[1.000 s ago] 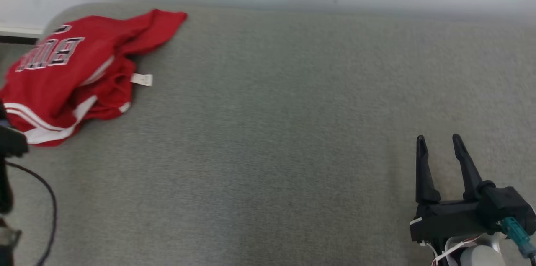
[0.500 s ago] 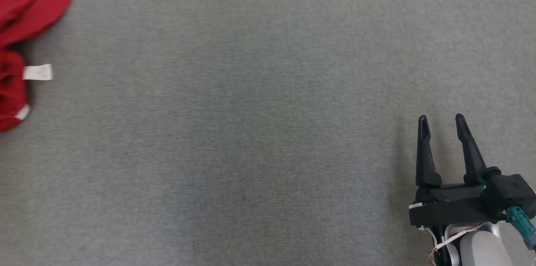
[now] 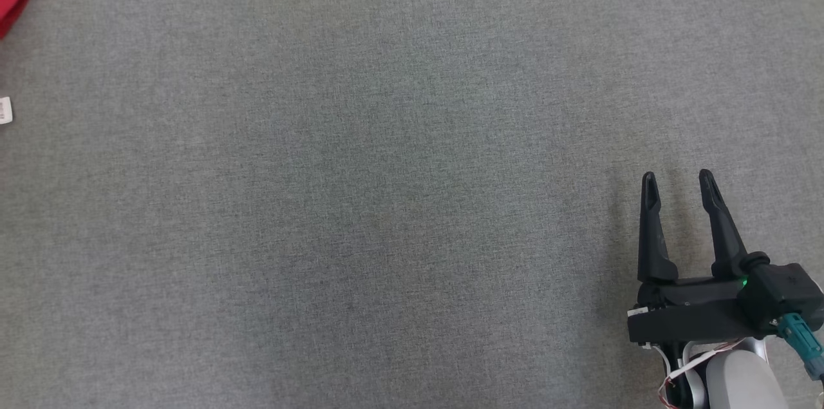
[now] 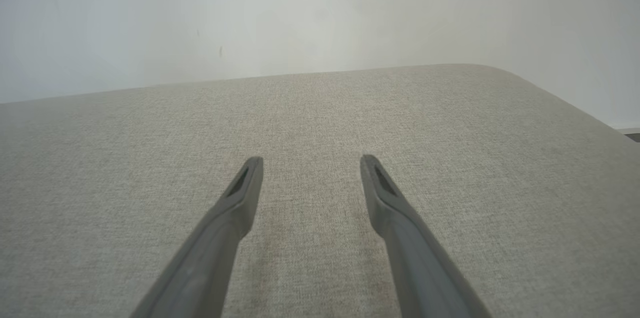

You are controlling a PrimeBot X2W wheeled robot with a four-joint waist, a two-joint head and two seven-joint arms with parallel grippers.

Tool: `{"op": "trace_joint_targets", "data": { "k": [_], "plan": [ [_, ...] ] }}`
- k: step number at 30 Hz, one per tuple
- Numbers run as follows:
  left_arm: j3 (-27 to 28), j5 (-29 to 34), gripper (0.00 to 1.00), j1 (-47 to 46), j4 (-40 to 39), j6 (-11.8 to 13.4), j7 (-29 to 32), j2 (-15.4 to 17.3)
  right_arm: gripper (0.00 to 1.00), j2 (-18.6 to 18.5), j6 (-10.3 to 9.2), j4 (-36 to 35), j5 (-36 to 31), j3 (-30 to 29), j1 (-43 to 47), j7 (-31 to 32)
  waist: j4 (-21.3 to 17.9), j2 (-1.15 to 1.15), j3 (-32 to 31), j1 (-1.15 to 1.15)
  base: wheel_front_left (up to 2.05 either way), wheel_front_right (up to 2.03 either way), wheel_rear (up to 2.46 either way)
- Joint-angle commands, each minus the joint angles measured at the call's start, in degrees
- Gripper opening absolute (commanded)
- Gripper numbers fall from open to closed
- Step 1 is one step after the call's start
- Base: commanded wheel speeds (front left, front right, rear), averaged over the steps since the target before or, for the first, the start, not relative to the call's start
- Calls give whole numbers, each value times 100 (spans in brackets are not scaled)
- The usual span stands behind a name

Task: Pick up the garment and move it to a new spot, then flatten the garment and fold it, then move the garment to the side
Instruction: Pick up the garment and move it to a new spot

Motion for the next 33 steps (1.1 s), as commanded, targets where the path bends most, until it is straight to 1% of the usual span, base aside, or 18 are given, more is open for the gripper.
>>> {"op": "trace_joint_targets", "data": {
  "k": [1,2,4,8,10,12,15,19,23,26,29,32,33],
  "plan": [
    [-47,-8,34,-7,125,5,34,15,100,9,-12,11,43,14,-20,-16,7,-1,-16,0,0,0,0],
    [-46,-24,0,-52,182,5,4,10,100,9,-12,20,47,16,-24,-13,11,-1,-25,0,0,0,0],
    [-83,36,0,-90,225,30,-206,16,100,9,-12,32,50,14,-30,-2,22,-1,-62,0,0,0,0],
    [-27,56,0,-182,243,91,-931,4,100,8,-12,66,50,-25,15,-2,71,-1,-202,0,0,0,0],
    [15,9,0,-279,239,69,-1306,-15,100,9,-12,89,64,-36,55,-9,113,-1,-302,0,0,0,0],
    [-55,114,0,-352,207,70,-1640,55,100,9,-12,123,78,-29,78,-16,151,-1,-402,0,0,0,0],
    [-89,148,0,-572,84,29,-2106,63,100,7,-12,181,127,-17,116,-25,229,-1,-587,0,0,0,0],
    [-184,172,0,-850,-158,-31,-2524,31,100,8,-12,295,149,15,207,-40,308,-1,-863,0,0,0,0],
    [-367,187,0,-1158,-648,-103,-2667,-106,100,7,-12,387,190,66,282,-55,328,-1,-1154,0,0,0,0],
    [-622,272,0,-1297,-1239,-135,-2677,-214,100,8,-12,455,252,106,359,-70,297,-1,-1338,0,0,0,0],
    [-817,267,0,-1430,-1897,-153,-2523,-409,100,7,-12,507,325,159,396,-81,214,-1,-1475,0,0,0,0],
    [-1000,210,0,-1487,-2553,-138,-2239,-644,100,6,-12,577,412,199,434,-93,71,-1,-1569,0,0,0,0],
    [-1000,210,0,-1487,-2553,-138,-2239,-644,100,6,-12,577,412,199,434,-93,71,-1,-1569,0,0,0,0]
  ]
}}
